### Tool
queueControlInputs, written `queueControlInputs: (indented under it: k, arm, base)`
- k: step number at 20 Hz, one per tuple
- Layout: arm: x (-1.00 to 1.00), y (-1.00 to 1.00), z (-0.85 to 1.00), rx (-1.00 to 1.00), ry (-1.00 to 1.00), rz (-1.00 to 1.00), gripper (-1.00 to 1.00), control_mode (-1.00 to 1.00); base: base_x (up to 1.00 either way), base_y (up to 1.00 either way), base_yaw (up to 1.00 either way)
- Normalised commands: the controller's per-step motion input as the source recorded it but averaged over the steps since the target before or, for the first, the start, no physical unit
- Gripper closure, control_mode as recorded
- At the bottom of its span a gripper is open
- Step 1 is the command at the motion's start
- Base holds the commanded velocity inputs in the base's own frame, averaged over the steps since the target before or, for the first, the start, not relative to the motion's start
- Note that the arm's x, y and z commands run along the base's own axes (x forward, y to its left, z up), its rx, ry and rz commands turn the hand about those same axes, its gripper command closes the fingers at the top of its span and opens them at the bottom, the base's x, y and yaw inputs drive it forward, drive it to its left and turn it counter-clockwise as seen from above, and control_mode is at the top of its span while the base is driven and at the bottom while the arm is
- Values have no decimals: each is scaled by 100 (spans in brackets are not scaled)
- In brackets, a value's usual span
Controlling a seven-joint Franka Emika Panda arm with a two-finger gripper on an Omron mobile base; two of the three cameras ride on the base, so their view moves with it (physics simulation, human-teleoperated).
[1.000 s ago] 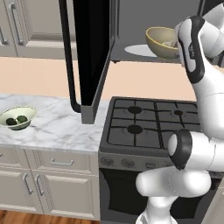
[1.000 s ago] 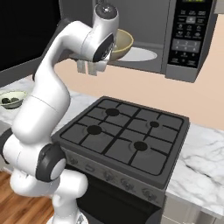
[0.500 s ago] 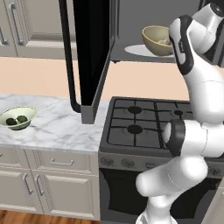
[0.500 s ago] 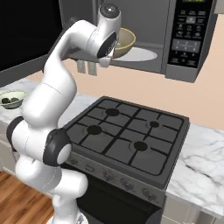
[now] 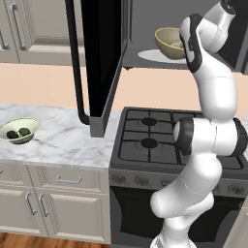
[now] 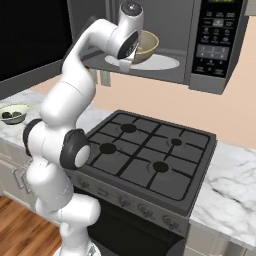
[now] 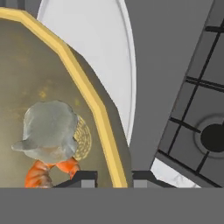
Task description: Place the bowl containing the garlic and shrimp in the microwave. Close the microwave door and press the start button to microwave the meal.
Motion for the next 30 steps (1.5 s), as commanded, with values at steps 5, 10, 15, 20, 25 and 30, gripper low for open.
queueControlInputs:
  k: [5,10,15,20,25,30]
  arm:
    - [43,-2,-6,-4,17,-1,100,-100]
    - [25,-5,-32,-6,15,0,-100,-100]
    - [2,0,-68,-2,-13,0,-100,-100]
    - [0,14,-76,-2,-36,0,-100,-100]
    - [0,27,-50,-3,-47,-2,-100,-100]
    - [-8,16,1,-1,-39,-5,-100,-100]
  base:
    - [0,0,0]
    - [0,0,0]
    - [0,0,0]
    - [0,0,0]
    - [0,0,0]
    - [0,0,0]
